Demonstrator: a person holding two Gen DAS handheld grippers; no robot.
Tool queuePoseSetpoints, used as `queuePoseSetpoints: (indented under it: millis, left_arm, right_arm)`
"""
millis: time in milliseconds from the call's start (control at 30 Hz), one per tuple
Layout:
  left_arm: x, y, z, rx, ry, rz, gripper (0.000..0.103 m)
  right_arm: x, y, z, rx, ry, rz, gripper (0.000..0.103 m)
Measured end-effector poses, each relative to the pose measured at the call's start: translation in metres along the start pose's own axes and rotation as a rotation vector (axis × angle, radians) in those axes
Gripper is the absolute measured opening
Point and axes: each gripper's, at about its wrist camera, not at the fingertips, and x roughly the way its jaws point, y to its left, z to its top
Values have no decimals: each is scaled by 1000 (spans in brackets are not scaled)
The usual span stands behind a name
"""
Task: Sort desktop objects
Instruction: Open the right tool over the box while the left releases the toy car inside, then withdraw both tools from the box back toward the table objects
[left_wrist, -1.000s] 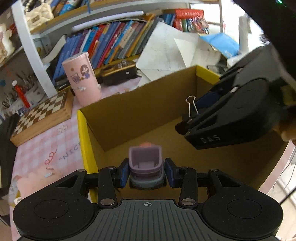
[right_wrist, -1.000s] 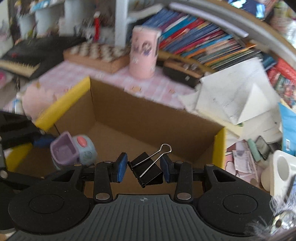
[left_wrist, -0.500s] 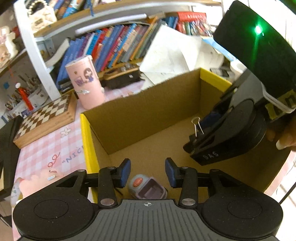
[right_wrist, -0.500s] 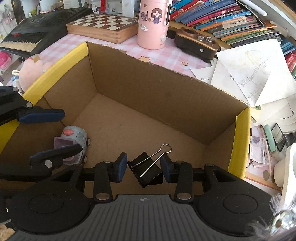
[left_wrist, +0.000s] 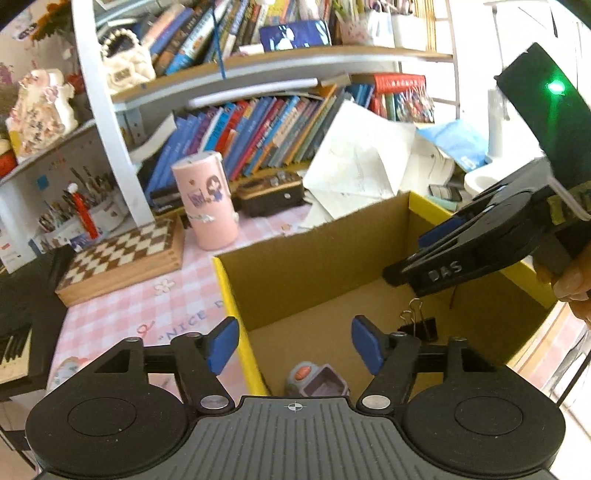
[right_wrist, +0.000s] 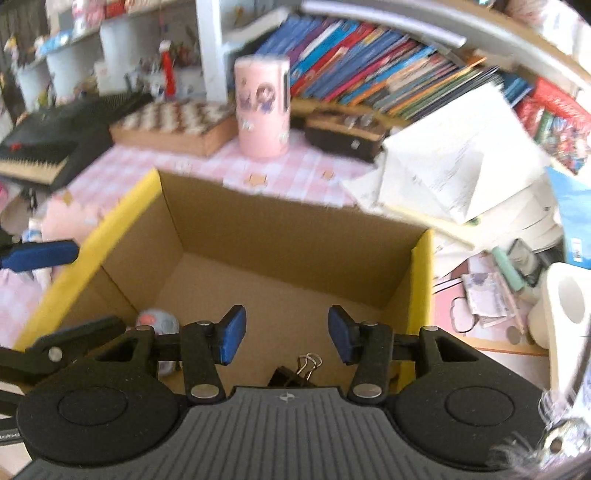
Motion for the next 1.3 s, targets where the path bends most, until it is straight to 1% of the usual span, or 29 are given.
queuePoseSetpoints:
  millis: [200,367,433,500,633,767,900,933,1033,1300]
  left_arm:
    - [-29,12,-3,-43,-46,20,74]
    - [-53,21,-11,-90,-87,41,76]
    - [-63,25,-16,-105,-102,49,79]
    - [-72,29,-22,-122,-116,57,83]
    - [-84,39,-37,-153,-122,66,84]
    - [-92,49,-54,-173,-105,70,84]
    - [-103,57,-73,-187,-84,62,86]
    - [-106,58,-77,-183,-84,60,89]
    - [-118,62,-91,-175,-89,63,90]
    - [-145,79,-122,-211,-63,85,90]
  right_arm:
    - [-40,11,-9,34,-142,-60,50]
    - [-79,18,-28,113,-303,-106,54]
    - [-94,22,-37,134,-354,-136,56]
    - [-107,28,-47,154,-394,-170,58]
    - [-128,43,-68,175,-455,-243,63]
    - [-138,61,-88,185,-466,-301,67]
    - [-143,79,-107,233,-459,-321,72]
    - [-144,85,-112,242,-455,-323,73]
    - [-147,103,-125,259,-451,-335,75]
    - [-146,147,-153,324,-385,-368,76]
